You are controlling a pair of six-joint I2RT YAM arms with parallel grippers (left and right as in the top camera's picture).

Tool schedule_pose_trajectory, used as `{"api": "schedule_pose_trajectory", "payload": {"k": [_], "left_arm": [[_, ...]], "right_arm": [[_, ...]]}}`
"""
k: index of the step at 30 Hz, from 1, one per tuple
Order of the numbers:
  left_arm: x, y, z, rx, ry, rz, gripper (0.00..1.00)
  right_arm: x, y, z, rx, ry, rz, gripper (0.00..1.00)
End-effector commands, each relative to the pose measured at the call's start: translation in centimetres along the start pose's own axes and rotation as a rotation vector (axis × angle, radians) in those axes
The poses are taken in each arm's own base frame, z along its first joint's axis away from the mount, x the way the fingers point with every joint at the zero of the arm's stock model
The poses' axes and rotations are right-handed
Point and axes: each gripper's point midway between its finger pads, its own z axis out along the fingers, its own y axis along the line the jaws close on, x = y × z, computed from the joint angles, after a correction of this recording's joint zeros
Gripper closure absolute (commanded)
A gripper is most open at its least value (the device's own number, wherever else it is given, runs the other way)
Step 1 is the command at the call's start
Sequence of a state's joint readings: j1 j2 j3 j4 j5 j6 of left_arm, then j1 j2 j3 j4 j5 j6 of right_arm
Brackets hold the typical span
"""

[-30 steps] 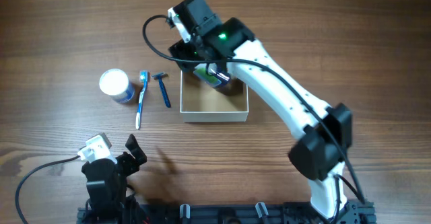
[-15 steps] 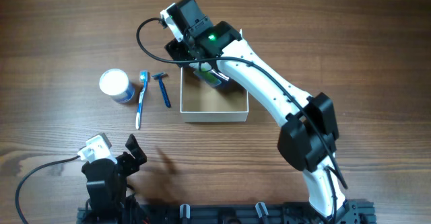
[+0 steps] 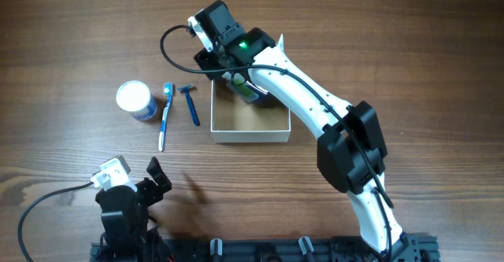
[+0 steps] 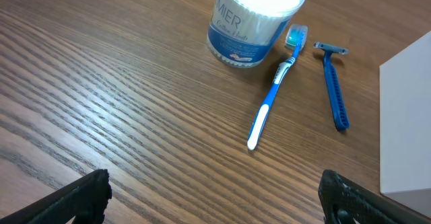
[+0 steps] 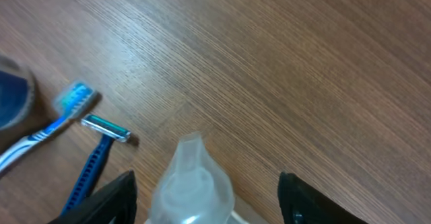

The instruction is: Pack container

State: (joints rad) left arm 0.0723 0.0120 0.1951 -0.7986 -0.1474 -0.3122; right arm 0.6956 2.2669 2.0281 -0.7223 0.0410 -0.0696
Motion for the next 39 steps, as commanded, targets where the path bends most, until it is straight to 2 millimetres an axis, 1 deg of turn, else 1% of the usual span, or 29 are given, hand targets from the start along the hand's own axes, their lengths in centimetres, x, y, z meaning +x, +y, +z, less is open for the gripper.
{"api": "schedule_pose_trajectory", "payload": {"k": [1, 5, 6, 9, 14, 19, 21, 22, 28, 31, 35, 37, 39], "left_arm": [[0.3, 0.0, 0.2, 0.006, 0.003, 0.011, 0.00], [0.3, 0.0, 0.2, 0.006, 0.003, 0.011, 0.00], [0.3, 0.0, 0.2, 0.006, 0.003, 0.011, 0.00], [0.3, 0.0, 0.2, 0.006, 0.003, 0.011, 0.00], [0.3, 0.0, 0.2, 0.006, 0.003, 0.011, 0.00], [0.3, 0.0, 0.2, 0.006, 0.003, 0.011, 0.00], [0.3, 0.0, 0.2, 0.006, 0.003, 0.011, 0.00], [0.3, 0.0, 0.2, 0.006, 0.003, 0.011, 0.00], [0.3, 0.0, 0.2, 0.006, 0.003, 0.011, 0.00], [0.3, 0.0, 0.2, 0.006, 0.003, 0.011, 0.00], [0.3, 0.0, 0.2, 0.006, 0.003, 0.011, 0.00], [0.3, 0.0, 0.2, 0.006, 0.003, 0.011, 0.00], [0.3, 0.0, 0.2, 0.006, 0.003, 0.011, 0.00]], "right_arm": [[-0.1, 0.0, 1.1, -0.016, -0.002, 0.001, 0.34], [-0.7, -0.2, 1.1, -0.012, -0.029, 0.007, 0.41], [-0.8, -0.3, 1.1, -0.012, -0.032, 0.015, 0.44], [-1.0, -0.2, 1.1, -0.015, -0.042, 0.027, 0.46], [-1.2, -0.2, 1.1, -0.014, -0.051, 0.027, 0.53], [-1.1, -0.2, 1.1, -0.015, -0.044, 0.027, 0.54], [-0.7, -0.2, 1.2, -0.016, -0.031, 0.026, 0.48], [-0.6, -0.2, 1.2, -0.016, -0.027, 0.026, 0.47], [-0.6, 0.2, 1.2, -0.036, -0.024, 0.025, 0.48], [-0.7, 0.2, 1.2, -0.035, -0.030, 0.025, 0.55], [-0.7, 0.2, 1.2, -0.035, -0.031, 0.025, 0.57], [-0.7, 0.1, 1.2, -0.034, -0.032, 0.024, 0.63], [-0.9, -0.1, 1.1, -0.022, -0.037, 0.018, 0.64]]}}
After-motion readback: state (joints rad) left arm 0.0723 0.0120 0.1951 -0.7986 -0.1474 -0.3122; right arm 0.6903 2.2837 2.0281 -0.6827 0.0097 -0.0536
